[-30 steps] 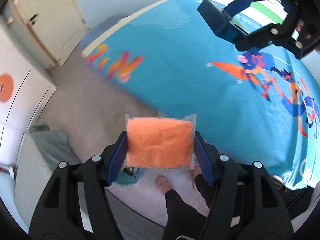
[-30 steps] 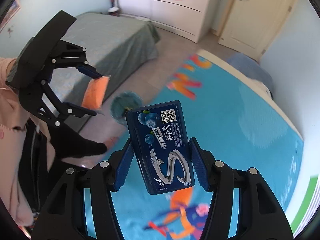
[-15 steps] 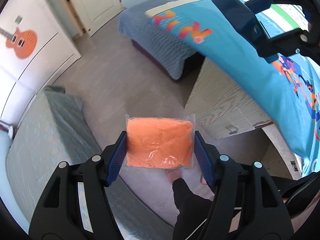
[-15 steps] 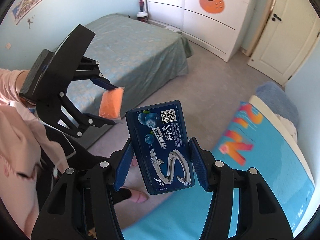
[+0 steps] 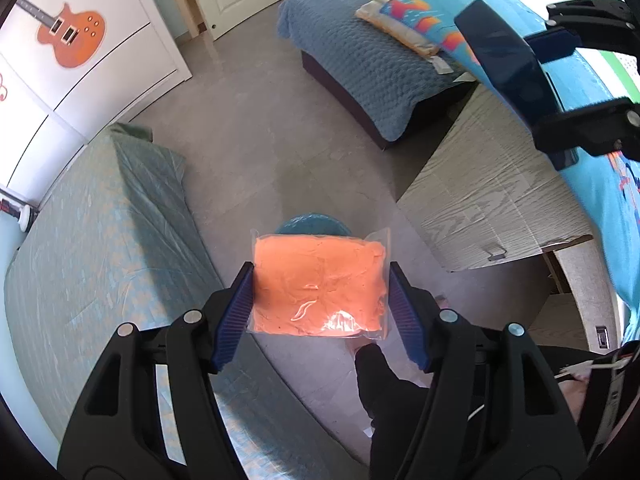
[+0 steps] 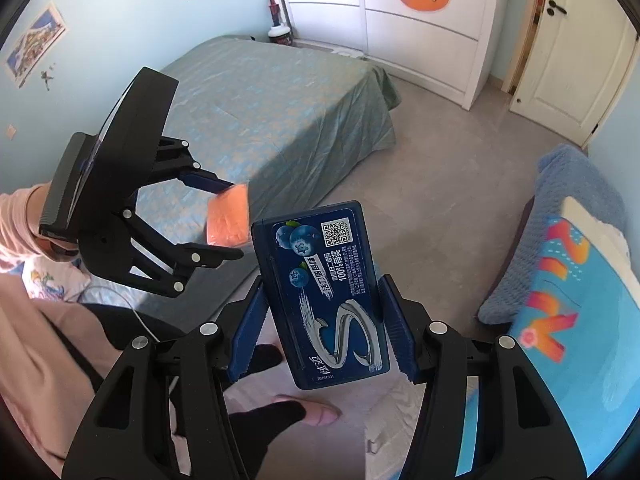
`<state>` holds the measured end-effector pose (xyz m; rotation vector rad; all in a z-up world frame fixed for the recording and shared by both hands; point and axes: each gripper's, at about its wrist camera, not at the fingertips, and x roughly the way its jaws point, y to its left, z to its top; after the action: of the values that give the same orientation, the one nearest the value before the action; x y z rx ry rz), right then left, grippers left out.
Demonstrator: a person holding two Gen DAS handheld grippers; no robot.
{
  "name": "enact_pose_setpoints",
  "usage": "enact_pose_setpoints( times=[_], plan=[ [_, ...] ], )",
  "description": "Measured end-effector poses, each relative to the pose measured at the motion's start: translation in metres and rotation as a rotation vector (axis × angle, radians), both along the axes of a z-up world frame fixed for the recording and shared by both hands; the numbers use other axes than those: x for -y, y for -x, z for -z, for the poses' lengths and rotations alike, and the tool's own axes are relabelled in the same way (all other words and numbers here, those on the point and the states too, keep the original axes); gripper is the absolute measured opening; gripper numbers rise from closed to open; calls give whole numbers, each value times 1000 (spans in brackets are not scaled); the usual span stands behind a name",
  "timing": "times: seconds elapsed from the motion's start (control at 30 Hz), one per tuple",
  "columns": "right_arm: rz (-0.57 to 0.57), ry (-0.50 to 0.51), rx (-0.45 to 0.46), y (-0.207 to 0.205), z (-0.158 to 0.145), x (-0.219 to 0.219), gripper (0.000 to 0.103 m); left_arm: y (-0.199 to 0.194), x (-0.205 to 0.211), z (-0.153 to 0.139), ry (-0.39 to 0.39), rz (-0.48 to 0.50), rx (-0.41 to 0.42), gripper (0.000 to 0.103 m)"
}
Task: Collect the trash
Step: 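Lift and carry the gum box and orange packet over the wastebasket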
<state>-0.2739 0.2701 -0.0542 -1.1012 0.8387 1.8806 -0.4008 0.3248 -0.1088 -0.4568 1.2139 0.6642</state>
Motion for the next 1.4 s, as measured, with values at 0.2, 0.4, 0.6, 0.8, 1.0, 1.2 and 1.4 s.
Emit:
enact_pose_setpoints(
  times=[0.2, 0.4, 0.6, 0.8, 1.0, 1.2, 1.4],
  plan=[
    [46, 45, -30, 17, 23, -17, 57, 18, -21, 20, 29, -26, -12, 62],
    [80, 111, -57, 30, 48, -31, 57, 31, -38, 42, 52, -34, -36, 62],
    [110, 169, -84, 38, 68, -48, 57, 38, -54, 61, 91, -42, -45, 62],
    [137, 223, -92, 42, 85, -62, 57, 36, -67, 73, 118, -40, -48, 62],
    [167, 264, -106, 40, 98, -72, 57, 30, -74, 84, 142, -27, -57, 62],
    [187, 294, -116, 35, 105, -79, 57, 24, -79, 96, 168, -13, -64, 62],
    [206, 318, -129, 34, 114, -85, 57, 20, -86, 107, 191, 0, -71, 62]
  ],
)
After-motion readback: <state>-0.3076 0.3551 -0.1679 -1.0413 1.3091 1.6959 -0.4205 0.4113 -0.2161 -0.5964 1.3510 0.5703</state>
